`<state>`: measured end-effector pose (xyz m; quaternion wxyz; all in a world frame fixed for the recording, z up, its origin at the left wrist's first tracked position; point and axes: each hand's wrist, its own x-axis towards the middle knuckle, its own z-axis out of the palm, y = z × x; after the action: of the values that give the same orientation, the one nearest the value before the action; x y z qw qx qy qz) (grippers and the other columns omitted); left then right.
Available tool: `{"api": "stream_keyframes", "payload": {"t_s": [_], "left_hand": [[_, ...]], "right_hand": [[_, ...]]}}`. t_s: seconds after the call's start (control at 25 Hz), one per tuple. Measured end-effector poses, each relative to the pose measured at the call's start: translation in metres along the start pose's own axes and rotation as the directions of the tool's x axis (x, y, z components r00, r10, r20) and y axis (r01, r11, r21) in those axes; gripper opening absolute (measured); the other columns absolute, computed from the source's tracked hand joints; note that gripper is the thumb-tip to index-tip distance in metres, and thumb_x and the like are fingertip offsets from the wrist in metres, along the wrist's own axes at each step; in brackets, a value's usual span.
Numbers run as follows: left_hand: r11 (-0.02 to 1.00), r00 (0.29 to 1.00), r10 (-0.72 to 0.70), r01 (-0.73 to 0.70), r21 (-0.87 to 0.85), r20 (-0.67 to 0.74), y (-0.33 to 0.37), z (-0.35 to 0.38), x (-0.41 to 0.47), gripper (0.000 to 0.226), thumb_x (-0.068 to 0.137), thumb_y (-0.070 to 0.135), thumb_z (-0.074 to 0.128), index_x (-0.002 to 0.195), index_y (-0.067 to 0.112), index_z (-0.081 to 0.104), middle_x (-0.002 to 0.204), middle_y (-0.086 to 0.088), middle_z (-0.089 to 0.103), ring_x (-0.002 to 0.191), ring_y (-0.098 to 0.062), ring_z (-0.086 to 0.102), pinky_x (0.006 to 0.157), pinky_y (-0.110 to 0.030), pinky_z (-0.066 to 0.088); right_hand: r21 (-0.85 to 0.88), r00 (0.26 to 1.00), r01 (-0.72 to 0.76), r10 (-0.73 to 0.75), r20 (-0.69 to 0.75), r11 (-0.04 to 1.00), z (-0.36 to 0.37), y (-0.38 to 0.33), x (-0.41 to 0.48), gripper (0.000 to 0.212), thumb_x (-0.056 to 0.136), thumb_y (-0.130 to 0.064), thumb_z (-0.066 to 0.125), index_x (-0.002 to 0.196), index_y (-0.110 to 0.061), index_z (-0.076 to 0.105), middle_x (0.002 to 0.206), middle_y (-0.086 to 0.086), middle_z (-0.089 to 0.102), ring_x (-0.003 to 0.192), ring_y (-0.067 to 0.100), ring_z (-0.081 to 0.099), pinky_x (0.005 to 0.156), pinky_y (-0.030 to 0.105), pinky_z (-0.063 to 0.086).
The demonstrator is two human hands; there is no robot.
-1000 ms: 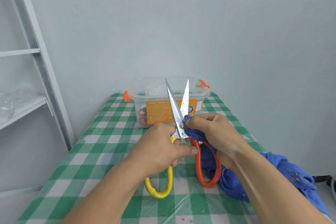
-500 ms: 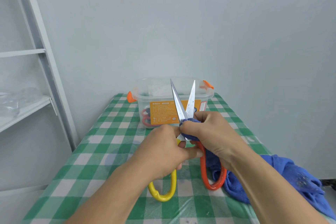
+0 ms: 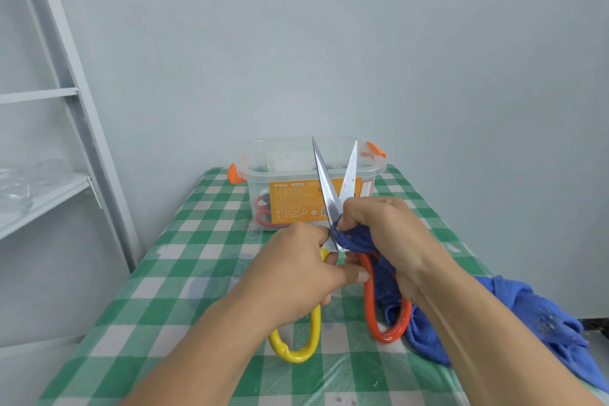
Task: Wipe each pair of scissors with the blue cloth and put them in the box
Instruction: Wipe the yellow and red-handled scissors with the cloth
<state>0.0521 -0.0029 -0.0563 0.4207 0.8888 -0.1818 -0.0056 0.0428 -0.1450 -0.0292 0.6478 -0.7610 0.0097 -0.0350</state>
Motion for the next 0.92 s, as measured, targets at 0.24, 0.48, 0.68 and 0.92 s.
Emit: {"api": "stream_keyframes", "payload": {"t_s": [0.24, 0.48, 0.68, 0.92], "left_hand": [[0.999, 1.000, -0.004, 0.004, -0.034, 0.004, -0.002, 0.001, 0.001, 0.033, 0.075, 0.041, 0.085, 0.091, 0.017, 0.070, 0.054, 0.011, 0.054, 0.042, -0.011, 0.056, 0.056, -0.027, 0.045], [0.998, 1.000, -0.023, 0.024, -0.055, 0.021, -0.001, 0.001, 0.001, 0.025, 0.074, 0.041, 0.086, 0.087, 0.026, 0.070, 0.058, 0.012, 0.054, 0.045, -0.014, 0.059, 0.057, -0.027, 0.047], [1.000, 0.999, 0.029, -0.029, 0.006, 0.032, 0.003, -0.001, -0.001, 0.025, 0.077, 0.042, 0.082, 0.091, 0.028, 0.067, 0.061, 0.011, 0.056, 0.053, -0.012, 0.066, 0.060, -0.026, 0.050], [0.998, 0.999, 0.034, -0.032, -0.050, 0.036, -0.002, -0.003, 0.000, 0.030, 0.076, 0.040, 0.084, 0.100, 0.032, 0.068, 0.057, 0.010, 0.060, 0.056, -0.015, 0.068, 0.065, -0.033, 0.056]], "right_hand": [[0.023, 0.995, -0.097, 0.097, -0.001, 0.995, -0.004, 0.005, 0.009, 0.042, 0.077, -0.001, 0.053, 0.039, -0.014, 0.040, 0.050, 0.007, 0.039, 0.052, 0.021, 0.026, 0.055, 0.032, 0.019], [0.120, 0.991, -0.041, 0.025, 0.135, 0.992, -0.013, 0.013, 0.006, 0.016, 0.064, -0.014, 0.066, 0.050, -0.016, 0.058, 0.065, 0.008, 0.053, 0.061, 0.020, 0.050, 0.068, 0.035, 0.038], [0.038, 0.989, -0.022, 0.016, 0.146, 0.999, -0.008, 0.008, 0.007, 0.015, 0.059, -0.026, 0.071, 0.063, -0.014, 0.063, 0.072, 0.010, 0.051, 0.065, 0.022, 0.048, 0.063, 0.031, 0.044], [-0.034, 0.983, 0.119, -0.113, 0.143, 0.992, -0.008, 0.011, 0.004, 0.034, 0.078, -0.016, 0.080, 0.058, -0.010, 0.053, 0.054, -0.002, 0.048, 0.049, 0.009, 0.046, 0.049, 0.018, 0.039]]}}
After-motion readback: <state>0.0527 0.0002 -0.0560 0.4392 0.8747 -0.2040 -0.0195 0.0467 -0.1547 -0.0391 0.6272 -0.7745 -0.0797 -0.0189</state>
